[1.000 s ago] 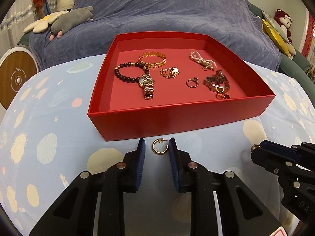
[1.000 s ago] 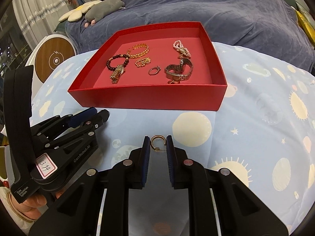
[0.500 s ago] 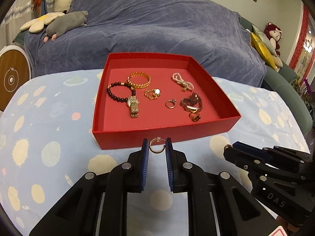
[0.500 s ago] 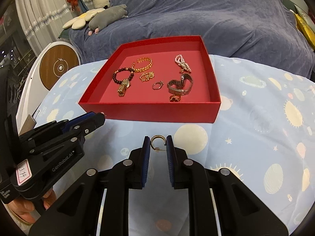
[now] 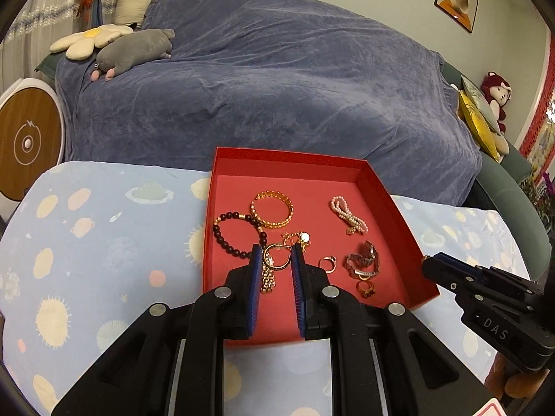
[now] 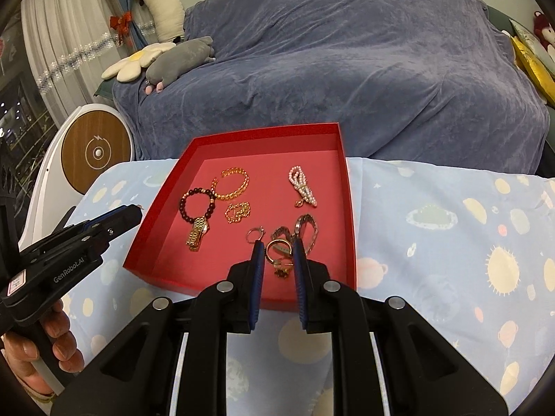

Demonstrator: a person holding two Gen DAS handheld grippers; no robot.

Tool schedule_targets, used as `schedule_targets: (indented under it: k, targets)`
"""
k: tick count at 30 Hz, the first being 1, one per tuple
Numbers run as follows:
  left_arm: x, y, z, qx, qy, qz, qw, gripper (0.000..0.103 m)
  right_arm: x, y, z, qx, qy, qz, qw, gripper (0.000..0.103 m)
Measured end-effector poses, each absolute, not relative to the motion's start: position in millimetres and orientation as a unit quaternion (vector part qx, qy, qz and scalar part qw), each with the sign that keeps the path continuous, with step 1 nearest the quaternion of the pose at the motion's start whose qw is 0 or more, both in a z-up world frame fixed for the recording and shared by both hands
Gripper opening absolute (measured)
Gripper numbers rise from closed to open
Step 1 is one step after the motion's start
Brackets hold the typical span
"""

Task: Organize jewelry
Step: 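Carry both hoop earrings into the red box and open both tools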

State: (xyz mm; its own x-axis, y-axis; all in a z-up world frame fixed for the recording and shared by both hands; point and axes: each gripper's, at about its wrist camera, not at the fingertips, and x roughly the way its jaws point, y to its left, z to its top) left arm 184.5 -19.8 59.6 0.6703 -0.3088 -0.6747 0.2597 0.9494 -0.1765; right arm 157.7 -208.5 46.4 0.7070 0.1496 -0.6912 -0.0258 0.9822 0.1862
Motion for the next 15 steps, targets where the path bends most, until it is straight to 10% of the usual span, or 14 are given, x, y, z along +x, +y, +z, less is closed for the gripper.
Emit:
schedule_targets:
  k: [15]
  targets:
    - [248,-47,19,0.009,0.393,-0.15,0.907,0.014,237,-193,13,0.104,0.396,0.048,0.911,0.016]
